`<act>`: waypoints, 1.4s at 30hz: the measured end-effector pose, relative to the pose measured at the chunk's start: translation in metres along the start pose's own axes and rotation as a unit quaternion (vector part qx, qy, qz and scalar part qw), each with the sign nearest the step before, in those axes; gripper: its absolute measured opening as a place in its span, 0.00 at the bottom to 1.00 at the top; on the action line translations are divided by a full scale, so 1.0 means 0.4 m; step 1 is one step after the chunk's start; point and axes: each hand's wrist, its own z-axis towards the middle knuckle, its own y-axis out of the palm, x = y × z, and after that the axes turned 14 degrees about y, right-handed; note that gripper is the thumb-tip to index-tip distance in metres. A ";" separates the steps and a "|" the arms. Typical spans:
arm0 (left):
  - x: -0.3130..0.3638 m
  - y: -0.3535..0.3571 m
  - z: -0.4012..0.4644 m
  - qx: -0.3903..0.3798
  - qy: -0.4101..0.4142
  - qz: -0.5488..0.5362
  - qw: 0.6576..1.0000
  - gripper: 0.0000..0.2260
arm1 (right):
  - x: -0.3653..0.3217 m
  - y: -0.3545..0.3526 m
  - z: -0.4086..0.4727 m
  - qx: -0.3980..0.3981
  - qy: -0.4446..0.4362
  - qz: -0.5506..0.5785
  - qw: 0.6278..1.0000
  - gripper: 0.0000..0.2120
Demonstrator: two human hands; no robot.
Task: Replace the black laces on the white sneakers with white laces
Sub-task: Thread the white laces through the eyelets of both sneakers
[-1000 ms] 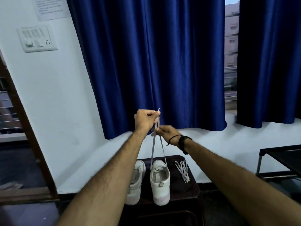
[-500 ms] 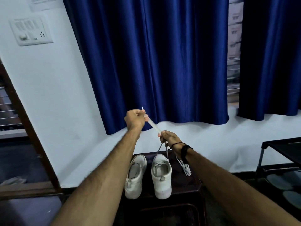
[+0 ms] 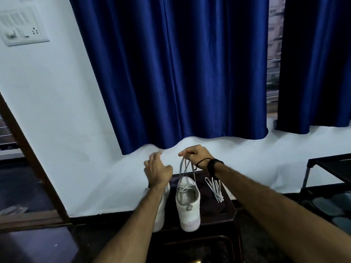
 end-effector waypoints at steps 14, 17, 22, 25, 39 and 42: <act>0.043 0.107 -0.015 -0.100 -0.085 -0.450 0.883 0.11 | 0.010 -0.012 0.005 0.023 0.019 0.038 0.999 0.17; 0.041 0.092 0.003 -0.114 -0.060 -0.413 0.901 0.08 | 0.028 -0.006 0.004 0.057 0.024 0.040 0.997 0.16; 0.033 0.086 0.010 -0.147 -0.065 -0.378 0.912 0.07 | 0.030 -0.005 0.012 0.065 0.024 0.048 0.996 0.11; 0.038 0.083 0.007 -0.147 -0.064 -0.350 0.923 0.07 | 0.022 -0.002 0.016 0.068 0.021 0.053 0.996 0.09; 0.070 0.056 0.070 -0.126 -0.075 -0.088 0.985 0.08 | 0.132 0.184 -0.047 0.173 0.099 0.174 0.964 0.13; 0.063 0.045 0.069 -0.110 -0.089 -0.073 0.987 0.10 | 0.121 0.200 -0.047 0.153 0.089 0.177 0.968 0.11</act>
